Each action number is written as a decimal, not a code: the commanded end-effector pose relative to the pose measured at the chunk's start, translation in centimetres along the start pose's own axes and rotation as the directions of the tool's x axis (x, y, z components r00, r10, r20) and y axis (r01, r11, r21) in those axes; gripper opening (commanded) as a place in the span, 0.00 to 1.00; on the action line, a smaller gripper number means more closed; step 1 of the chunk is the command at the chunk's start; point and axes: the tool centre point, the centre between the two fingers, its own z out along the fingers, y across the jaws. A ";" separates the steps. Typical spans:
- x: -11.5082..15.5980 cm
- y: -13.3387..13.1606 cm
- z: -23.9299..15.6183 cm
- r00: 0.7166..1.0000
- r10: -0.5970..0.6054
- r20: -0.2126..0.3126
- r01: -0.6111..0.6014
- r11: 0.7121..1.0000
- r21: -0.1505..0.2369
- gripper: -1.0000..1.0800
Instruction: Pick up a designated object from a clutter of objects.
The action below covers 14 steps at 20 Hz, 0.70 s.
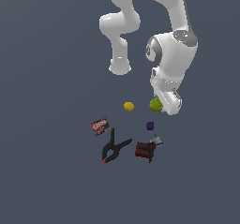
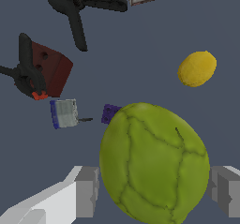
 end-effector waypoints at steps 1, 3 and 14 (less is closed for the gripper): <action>-0.4 -0.7 -2.4 1.000 0.000 0.000 0.000 1.000 0.001 0.00; -0.8 -1.2 -4.3 1.000 0.000 0.000 0.000 1.000 0.000 0.00; -2.6 -4.3 -14.5 1.000 0.000 0.000 0.000 1.000 -0.004 0.00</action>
